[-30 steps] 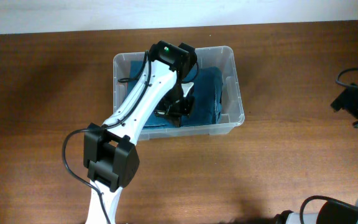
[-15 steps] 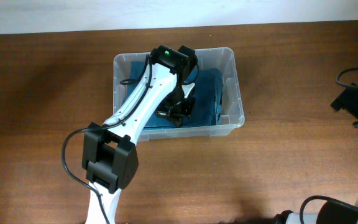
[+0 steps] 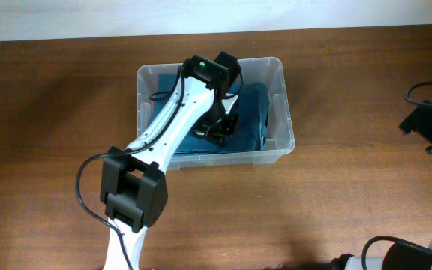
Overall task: Pack container
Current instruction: 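Press and smooth the denim down toward the bin center with the left gripper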
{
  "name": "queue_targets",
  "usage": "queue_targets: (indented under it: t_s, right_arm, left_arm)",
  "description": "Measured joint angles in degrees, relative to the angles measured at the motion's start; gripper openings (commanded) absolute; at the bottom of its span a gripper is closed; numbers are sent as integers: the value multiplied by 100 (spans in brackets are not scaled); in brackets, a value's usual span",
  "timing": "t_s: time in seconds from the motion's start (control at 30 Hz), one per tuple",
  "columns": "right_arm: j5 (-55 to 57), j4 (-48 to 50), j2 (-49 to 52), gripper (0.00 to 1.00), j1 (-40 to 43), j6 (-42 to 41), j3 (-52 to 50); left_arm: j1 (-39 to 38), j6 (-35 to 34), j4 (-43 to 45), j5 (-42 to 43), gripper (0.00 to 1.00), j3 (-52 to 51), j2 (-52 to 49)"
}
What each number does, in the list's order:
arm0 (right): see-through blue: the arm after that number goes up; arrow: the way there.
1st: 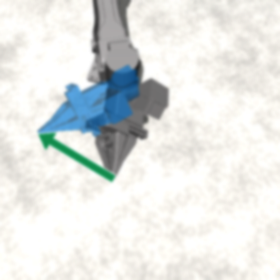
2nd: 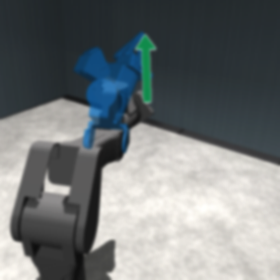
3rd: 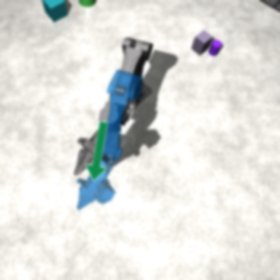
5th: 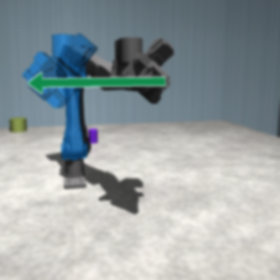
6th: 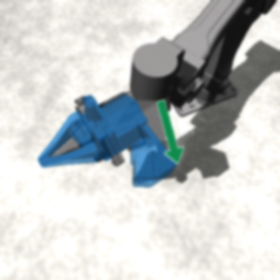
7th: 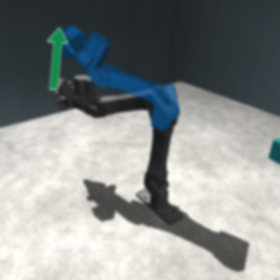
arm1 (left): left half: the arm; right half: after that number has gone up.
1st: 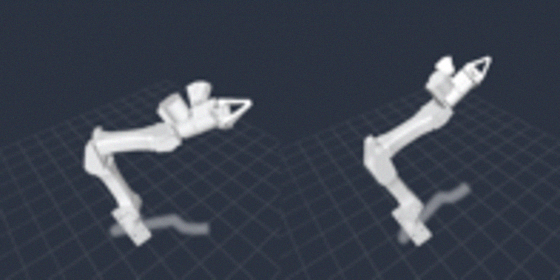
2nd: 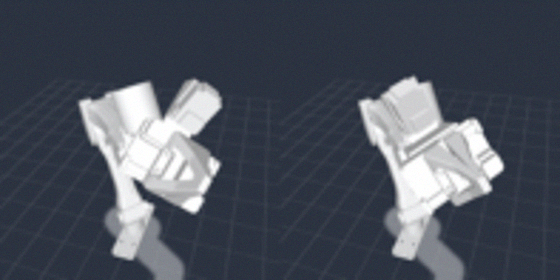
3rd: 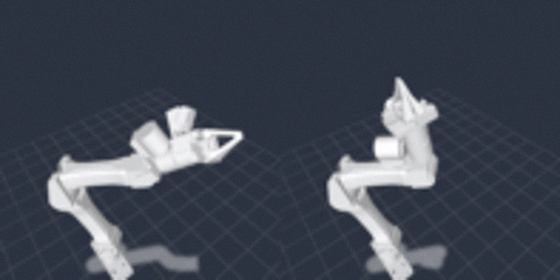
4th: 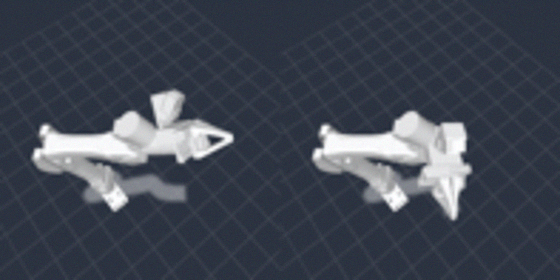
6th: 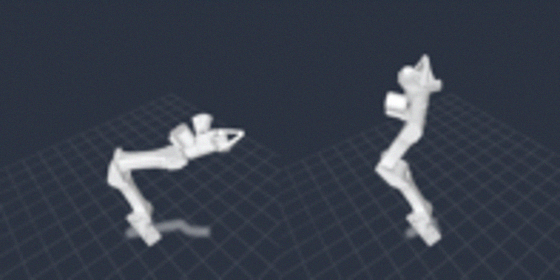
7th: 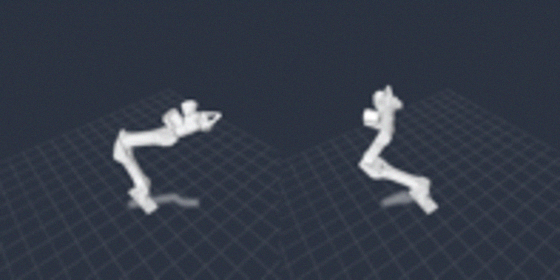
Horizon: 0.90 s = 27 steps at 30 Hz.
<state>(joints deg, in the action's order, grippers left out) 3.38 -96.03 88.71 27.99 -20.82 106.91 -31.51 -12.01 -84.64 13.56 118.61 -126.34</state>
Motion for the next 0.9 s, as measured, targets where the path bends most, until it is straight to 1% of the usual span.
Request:
queue_targets:
  t_s: [0.27, 0.37, 0.43, 0.5, 0.57, 0.63, 0.73, 0.9]
  right_arm:
    - [2, 2, 0, 98, 0, -2, 0]
    - [2, 0, 0, 98, 0, 2, 0]
    - [0, 2, 0, 98, 0, 0, 0]
    - [2, 2, 0, 98, 0, 0, 0]
    - [0, 2, 0, 99, 0, 0, 0]
    - [0, 2, 0, 98, 0, 2, 0]
    - [2, 2, 0, 99, 0, 0, 0]
    - [0, 2, 0, 98, 0, 0, 0]
  left_arm:
    - [39, 0, -15, 131, 1, 52, -195]
    - [127, -2, -286, 162, 1, 402, -313]
    - [275, -2, -623, 96, 1, 741, -372]
    - [498, -15, -1150, -39, 1, 1145, -396]
    - [680, -15, -1182, -109, 1, 1309, -389]
    - [863, -15, -1189, -184, 1, 1314, -389]
    - [920, -15, -1189, -203, 1, 1187, -389]
    - [914, -13, -1180, -273, 1, 426, -389]
